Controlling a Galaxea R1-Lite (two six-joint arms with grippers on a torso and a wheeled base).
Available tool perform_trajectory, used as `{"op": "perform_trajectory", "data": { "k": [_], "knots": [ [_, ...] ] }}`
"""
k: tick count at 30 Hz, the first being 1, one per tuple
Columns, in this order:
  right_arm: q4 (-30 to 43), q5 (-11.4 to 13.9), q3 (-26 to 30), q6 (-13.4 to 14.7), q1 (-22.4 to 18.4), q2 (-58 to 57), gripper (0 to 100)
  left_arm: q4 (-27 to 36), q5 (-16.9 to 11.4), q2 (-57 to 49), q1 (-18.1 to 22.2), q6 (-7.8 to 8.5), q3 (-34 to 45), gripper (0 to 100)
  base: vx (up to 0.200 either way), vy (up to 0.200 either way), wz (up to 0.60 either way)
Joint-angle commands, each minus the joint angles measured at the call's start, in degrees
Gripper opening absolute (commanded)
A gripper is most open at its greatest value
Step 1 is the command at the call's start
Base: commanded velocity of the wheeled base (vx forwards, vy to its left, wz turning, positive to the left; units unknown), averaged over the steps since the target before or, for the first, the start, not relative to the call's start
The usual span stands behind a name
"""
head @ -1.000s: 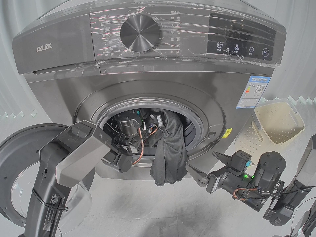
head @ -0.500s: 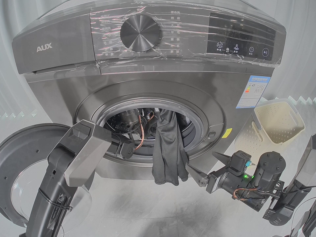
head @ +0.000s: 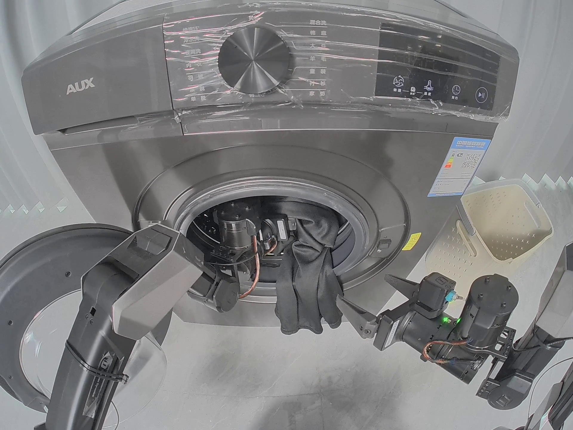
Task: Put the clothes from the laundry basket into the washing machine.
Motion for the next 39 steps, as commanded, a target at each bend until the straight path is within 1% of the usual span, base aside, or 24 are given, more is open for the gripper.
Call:
{"op": "perform_trajectory", "data": {
  "k": [1,5,8,11,18,28,29,31,36,37,39],
  "knots": [
    [-0.01,0.01,-0.06,-0.03,0.03,0.07,100,1.21,-0.98,-4.30,-1.26,0.23,6.56,100,0.000,0.000,0.00],
    [-0.01,0.01,-0.06,-0.03,0.21,0.07,100,2.26,-4.49,-6.50,-3.55,0.41,13.94,100,0.000,0.000,0.00],
    [-0.01,0.01,-0.06,-0.03,0.21,0.07,100,2.44,-6.25,-6.41,-4.95,0.41,16.05,100,0.000,0.000,0.00],
    [-0.01,0.01,-0.15,-0.03,0.30,0.07,100,2.35,-6.51,-5.01,-6.09,0.41,15.35,100,0.000,0.000,0.00],
    [-0.01,0.01,-0.41,-0.03,0.47,0.07,100,2.44,-6.51,-0.26,-6.97,0.58,11.57,100,0.000,0.000,0.00],
    [-0.01,0.01,-0.50,-0.03,0.73,0.16,100,2.35,-6.51,1.85,-7.68,0.41,8.93,100,0.000,0.000,0.00],
    [-0.01,0.01,-0.50,-0.03,0.82,0.16,100,2.44,-6.51,1.85,-7.76,0.32,8.76,0,0.000,0.000,0.00],
    [-0.01,0.01,-0.50,-0.03,0.82,0.25,100,2.44,-6.51,1.76,-7.76,0.06,7.97,0,0.000,0.000,0.00],
    [-0.01,0.01,-0.50,-0.03,0.82,0.34,100,2.09,-5.11,1.85,-6.97,-0.47,4.71,0,0.000,0.000,0.00],
    [-0.10,0.01,-0.59,-0.03,0.82,0.34,100,2.00,-3.26,1.85,-6.27,-1.35,1.64,0,0.000,0.000,0.00],
    [-0.10,0.01,-0.59,-0.03,0.82,0.25,100,2.00,-1.68,1.94,-4.95,-2.14,-1.35,0,0.000,0.000,0.00]
  ]
}}
